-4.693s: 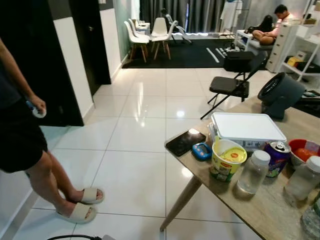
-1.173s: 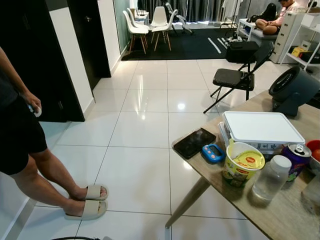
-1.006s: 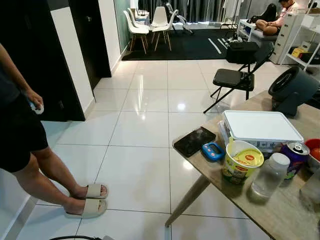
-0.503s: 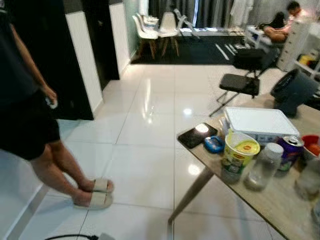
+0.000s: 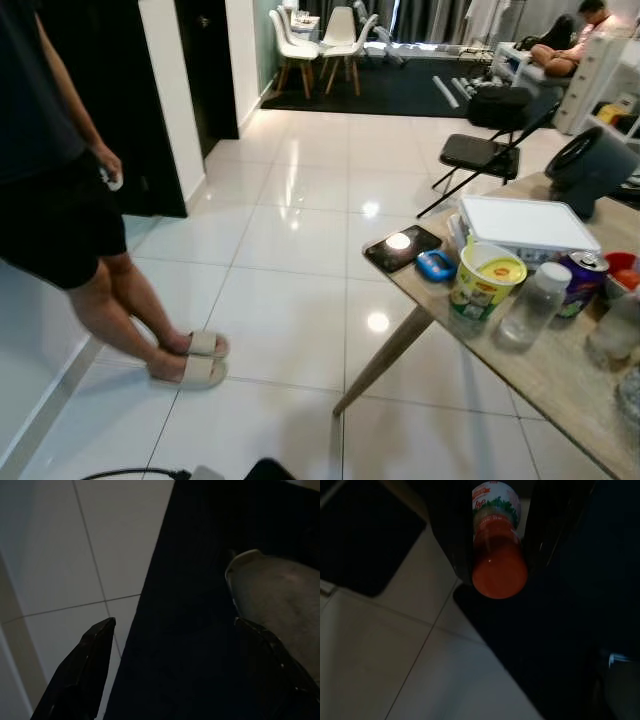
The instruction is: Restocking fridge
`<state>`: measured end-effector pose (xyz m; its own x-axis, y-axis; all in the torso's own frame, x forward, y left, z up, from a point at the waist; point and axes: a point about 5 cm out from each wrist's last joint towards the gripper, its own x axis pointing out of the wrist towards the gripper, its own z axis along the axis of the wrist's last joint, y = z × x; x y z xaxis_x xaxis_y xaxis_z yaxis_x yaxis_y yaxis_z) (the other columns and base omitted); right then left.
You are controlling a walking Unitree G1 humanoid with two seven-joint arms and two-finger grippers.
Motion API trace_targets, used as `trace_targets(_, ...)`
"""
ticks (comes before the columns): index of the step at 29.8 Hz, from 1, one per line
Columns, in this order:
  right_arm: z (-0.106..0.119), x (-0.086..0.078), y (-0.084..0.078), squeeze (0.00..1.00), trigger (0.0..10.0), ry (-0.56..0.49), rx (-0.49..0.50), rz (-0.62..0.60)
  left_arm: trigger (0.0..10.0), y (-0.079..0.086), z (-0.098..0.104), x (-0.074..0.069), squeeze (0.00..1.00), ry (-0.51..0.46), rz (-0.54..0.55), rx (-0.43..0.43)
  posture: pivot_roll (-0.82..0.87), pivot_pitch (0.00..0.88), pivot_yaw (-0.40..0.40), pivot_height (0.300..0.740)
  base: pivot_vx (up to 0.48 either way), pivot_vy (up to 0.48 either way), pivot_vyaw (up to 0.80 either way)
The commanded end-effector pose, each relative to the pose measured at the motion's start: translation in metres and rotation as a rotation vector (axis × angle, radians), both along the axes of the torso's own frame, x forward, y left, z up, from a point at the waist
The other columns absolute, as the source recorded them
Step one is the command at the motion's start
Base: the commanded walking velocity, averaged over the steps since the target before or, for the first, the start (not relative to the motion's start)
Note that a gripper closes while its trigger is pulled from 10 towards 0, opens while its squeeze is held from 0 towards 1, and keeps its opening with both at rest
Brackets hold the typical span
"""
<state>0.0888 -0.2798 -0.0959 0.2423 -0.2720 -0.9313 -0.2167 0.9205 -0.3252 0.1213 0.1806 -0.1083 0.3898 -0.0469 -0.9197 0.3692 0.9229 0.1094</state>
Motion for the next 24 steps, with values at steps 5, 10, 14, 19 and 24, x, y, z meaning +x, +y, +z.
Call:
trace_targets(5,-0.002,-0.0051,0.0025,0.0,10.0,0.01,0.01,-0.015,10.0,-0.005,-0.0067,-0.0213,0.0,0.086,-0.021,-0.016,-0.06,0.0,-0.019,0.74,-0.322,0.0,0.0)
trace_targets(10,-0.0025,-0.0041,0.0044,0.0,10.0,0.012,0.016,-0.014,10.0,-0.0048,-0.007,-0.0226,0.0,0.089,-0.017,-0.017,-0.06,0.0,-0.021,0.74,-0.32,0.0,0.0)
trace_targets(14,-0.0033,-0.0055,0.0059,0.0,10.0,0.025,0.021,-0.003,10.0,-0.0069,-0.0072,-0.023,0.0,0.085,-0.007,-0.026,-0.06,0.0,-0.022,0.74,-0.08,0.0,-0.6)
trace_targets(19,-0.0037,-0.0071,0.0061,0.0,10.0,0.032,0.023,-0.001,10.0,-0.0083,-0.007,-0.0217,0.0,0.081,-0.004,-0.03,-0.06,0.0,-0.021,0.74,0.0,0.0,-0.8)
trace_targets(24,-0.004,-0.0079,0.0066,0.0,10.0,0.037,0.026,-0.005,10.0,-0.0079,-0.0066,-0.0202,0.0,0.079,-0.006,-0.031,-0.06,0.0,-0.019,0.74,0.0,0.0,-0.8)
